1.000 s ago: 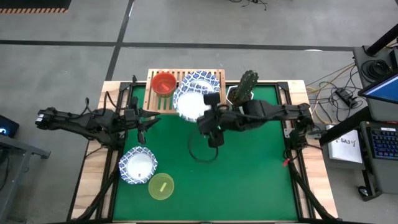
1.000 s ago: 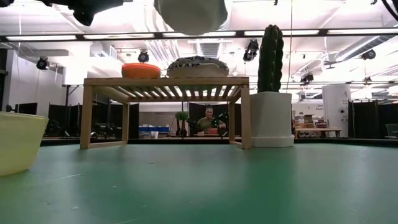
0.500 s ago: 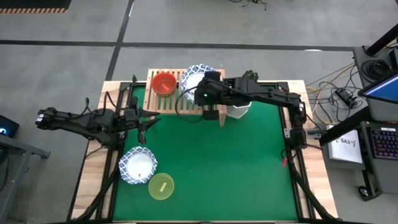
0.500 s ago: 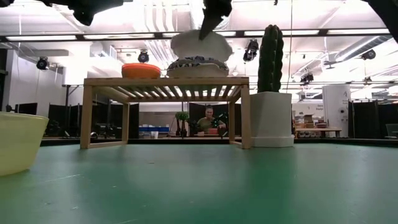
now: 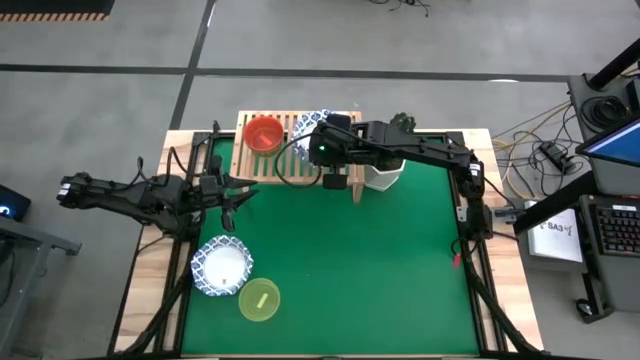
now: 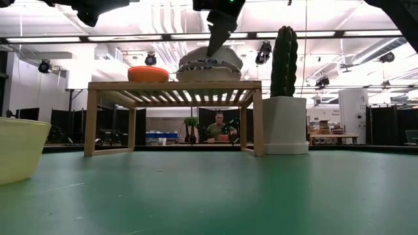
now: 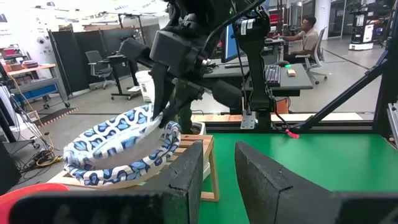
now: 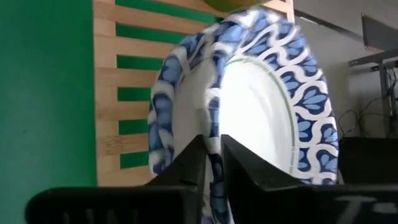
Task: Place and stack bowls onto a shelf
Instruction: Stack the right white patterned bowl on top of the white patterned bowls on the shelf, then stack the yellow bowl on top of the orange bowl on the shelf
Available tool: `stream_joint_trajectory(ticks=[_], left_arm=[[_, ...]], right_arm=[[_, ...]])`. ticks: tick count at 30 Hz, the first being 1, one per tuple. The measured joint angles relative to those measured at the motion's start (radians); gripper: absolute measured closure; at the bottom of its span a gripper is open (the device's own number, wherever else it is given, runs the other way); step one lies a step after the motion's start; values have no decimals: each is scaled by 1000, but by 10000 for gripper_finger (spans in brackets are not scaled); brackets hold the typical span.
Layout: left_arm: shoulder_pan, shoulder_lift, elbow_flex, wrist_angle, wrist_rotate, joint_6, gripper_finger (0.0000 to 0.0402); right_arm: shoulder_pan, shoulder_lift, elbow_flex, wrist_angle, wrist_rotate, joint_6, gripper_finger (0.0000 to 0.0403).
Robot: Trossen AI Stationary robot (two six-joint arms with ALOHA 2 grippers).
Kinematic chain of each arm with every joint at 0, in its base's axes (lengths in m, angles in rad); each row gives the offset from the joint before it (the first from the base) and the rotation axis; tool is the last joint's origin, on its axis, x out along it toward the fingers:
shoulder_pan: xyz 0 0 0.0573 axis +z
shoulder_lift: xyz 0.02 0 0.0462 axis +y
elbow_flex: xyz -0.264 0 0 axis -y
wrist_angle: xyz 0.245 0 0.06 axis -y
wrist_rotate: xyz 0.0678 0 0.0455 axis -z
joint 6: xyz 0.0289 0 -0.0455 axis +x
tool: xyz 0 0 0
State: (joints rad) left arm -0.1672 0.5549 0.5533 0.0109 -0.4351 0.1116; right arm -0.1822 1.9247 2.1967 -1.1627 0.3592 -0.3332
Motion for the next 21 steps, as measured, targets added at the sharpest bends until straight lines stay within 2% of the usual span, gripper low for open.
stream_joint_trajectory(ticks=[9,21], left_arm=[[0,5,0,0,0,0,326],[0,9,0,0,0,3,326]], right_arm=[[-2,16,0,0,0,6,295],[56,-27,3,-12,-1,74,287]])
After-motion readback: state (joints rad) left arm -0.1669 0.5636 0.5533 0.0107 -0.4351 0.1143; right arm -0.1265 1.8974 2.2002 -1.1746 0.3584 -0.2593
